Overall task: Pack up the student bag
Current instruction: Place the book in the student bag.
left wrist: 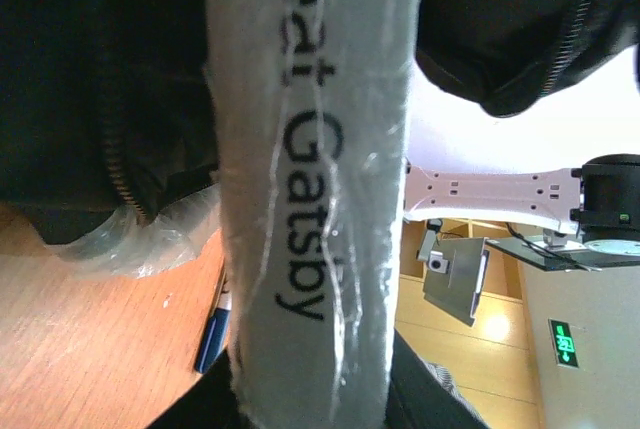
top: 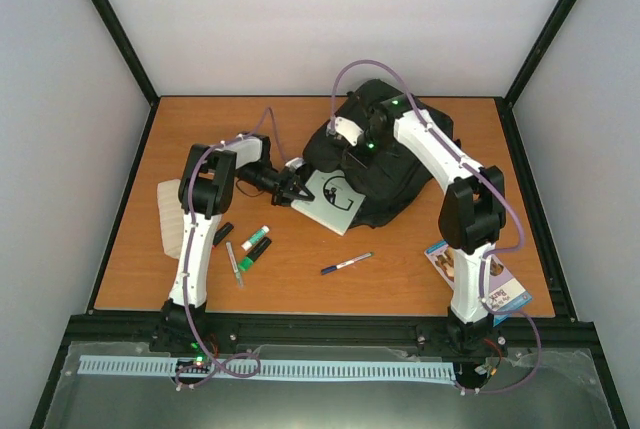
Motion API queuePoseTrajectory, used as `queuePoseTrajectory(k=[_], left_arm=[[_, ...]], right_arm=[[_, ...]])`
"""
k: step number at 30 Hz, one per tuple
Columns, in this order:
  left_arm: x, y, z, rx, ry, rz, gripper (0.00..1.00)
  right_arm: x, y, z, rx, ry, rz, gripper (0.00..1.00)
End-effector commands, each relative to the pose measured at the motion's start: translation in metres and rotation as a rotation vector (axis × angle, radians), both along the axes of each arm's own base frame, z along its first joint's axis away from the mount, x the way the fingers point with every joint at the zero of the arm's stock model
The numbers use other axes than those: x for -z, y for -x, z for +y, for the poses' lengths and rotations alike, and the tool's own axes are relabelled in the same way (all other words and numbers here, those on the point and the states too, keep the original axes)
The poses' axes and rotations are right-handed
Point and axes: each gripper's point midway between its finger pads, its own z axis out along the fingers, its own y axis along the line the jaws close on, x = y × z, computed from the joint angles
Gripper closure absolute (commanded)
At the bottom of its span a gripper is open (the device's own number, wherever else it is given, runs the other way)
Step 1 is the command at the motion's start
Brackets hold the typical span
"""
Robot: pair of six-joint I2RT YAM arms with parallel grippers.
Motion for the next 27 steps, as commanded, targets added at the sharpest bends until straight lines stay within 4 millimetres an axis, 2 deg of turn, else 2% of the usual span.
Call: queuePoseTrajectory(k=[1, 3, 7, 8, 13, 20, 22, 24, 27], left_arm=[[-0.06, -0.015, -0.01, -0.055, 0.143, -0.177, 0.99], [-0.061, -0.016, -0.011, -0.055, 0.145, -0.18, 0.99], [-0.057, -0.016, -0.011, -0.053, 0.141, -0.174, 0.99], [-0.056, -0.017, -0.011, -0.053, 0.14, -0.172, 0.99], [-0.056, -0.017, -0.012, -0.052, 0.142, -0.17, 0.99], [-0.054, -0.016, -0.016, -0.05, 0.145, -0.156, 0.99], [-0.056, -0.012, -0.021, -0.036, 0.148, -0.16, 0.99], [-0.058, -0.009, -0.024, -0.026, 0.15, -0.165, 0.99], [-0.059, -0.006, -0.025, -0.019, 0.15, -0.168, 0.99]], right_arm=[[-0.008, 0.008, 0.005, -0.012, -0.025, -0.016, 0.97], [-0.002, 0.012, 0.007, -0.013, -0.01, -0.006, 0.96], [0.013, 0.01, 0.005, 0.015, 0.058, -0.027, 0.49], [0.017, 0.01, 0.005, 0.019, 0.076, -0.027, 0.43], [0.03, 0.004, 0.002, 0.05, 0.13, -0.044, 0.39], [0.043, 0.01, 0.014, 0.027, 0.145, -0.025, 0.22], [0.053, 0.004, 0.013, 0.043, 0.181, -0.042, 0.22], [0.056, -0.007, 0.013, 0.071, 0.2, -0.069, 0.29], [0.044, -0.022, 0.019, 0.075, 0.19, -0.115, 0.69]])
